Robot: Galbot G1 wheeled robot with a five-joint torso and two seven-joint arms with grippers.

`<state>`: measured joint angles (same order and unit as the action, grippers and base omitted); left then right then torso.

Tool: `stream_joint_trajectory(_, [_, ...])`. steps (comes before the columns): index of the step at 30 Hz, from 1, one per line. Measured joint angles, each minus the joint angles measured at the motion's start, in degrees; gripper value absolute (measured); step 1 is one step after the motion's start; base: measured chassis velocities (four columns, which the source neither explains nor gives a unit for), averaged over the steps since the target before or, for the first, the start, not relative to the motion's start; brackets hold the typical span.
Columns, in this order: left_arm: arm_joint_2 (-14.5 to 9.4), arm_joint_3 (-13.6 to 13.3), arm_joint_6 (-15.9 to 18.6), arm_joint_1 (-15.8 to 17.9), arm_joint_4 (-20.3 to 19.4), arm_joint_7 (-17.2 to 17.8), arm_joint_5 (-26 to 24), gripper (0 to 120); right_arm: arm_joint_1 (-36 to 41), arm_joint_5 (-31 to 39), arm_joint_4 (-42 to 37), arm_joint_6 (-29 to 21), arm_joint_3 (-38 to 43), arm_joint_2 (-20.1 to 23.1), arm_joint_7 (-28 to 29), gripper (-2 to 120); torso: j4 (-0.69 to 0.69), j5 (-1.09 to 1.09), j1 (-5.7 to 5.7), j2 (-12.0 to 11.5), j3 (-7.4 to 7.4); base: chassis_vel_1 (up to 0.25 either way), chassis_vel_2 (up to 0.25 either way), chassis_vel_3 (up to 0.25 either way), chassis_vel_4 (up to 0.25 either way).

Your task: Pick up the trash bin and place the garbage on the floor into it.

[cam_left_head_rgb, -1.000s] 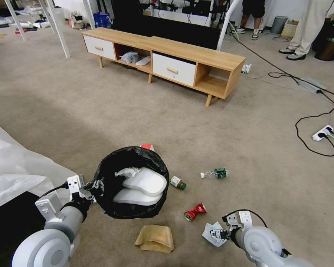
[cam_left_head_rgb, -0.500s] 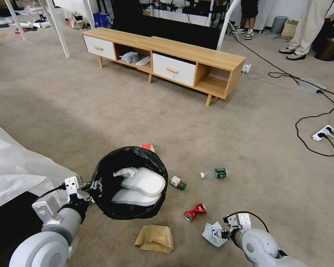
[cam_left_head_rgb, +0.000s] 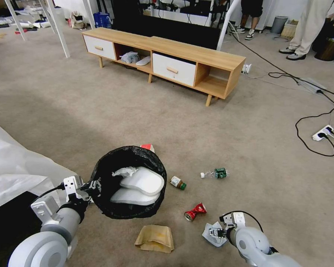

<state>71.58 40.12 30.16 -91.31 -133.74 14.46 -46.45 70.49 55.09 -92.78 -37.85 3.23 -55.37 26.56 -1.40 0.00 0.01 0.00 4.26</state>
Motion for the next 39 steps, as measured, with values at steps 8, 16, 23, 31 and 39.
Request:
stream_joint_trajectory(8, [-0.27, 0.17, -0.08, 0.25, 0.67, 0.0, -0.18, 0, -0.47, -1.52, 2.82, 0.83, -0.02, -0.6, -0.8, 100, 0.0, 0.0, 0.0, 0.0, 0.0, 0.0, 0.0, 0.0, 0.0])
stream_joint_trajectory(16, [0.01, -0.01, -0.11, 0.33, 0.81, 0.01, -0.09, 0, 2.03, -2.07, 1.71, 1.01, 2.15, 0.45, -0.82, 100, 0.0, 0.0, 0.0, 0.0, 0.0, 0.0, 0.0, 0.0, 0.0])
stream_joint_trajectory(23, [0.03, -0.01, -0.18, 0.15, 0.61, 0.01, -0.06, 0, 2.33, -2.21, 1.2, 1.11, 2.35, 0.56, -0.78, 100, 0.0, 0.0, 0.0, 0.0, 0.0, 0.0, 0.0, 0.0, 0.0])
stream_joint_trajectory(31, [-0.06, -0.01, -0.27, 0.17, 0.63, 0.01, -0.03, 0, 1.64, -2.29, 1.03, 1.15, 1.56, 0.4, -0.51, 100, 0.0, 0.01, 0.0, 0.0, 0.0, 0.0, 0.0, 0.0, 0.0])
stream_joint_trajectory(39, [-0.12, -0.07, -0.52, 0.61, 1.36, -0.24, -0.05, 0, 1.04, -2.15, -0.01, 1.17, 0.19, 0.65, 0.0, 100, 0.0, 0.0, 0.0, 0.0, 0.0, 0.0, 0.0, 0.0, 0.0])
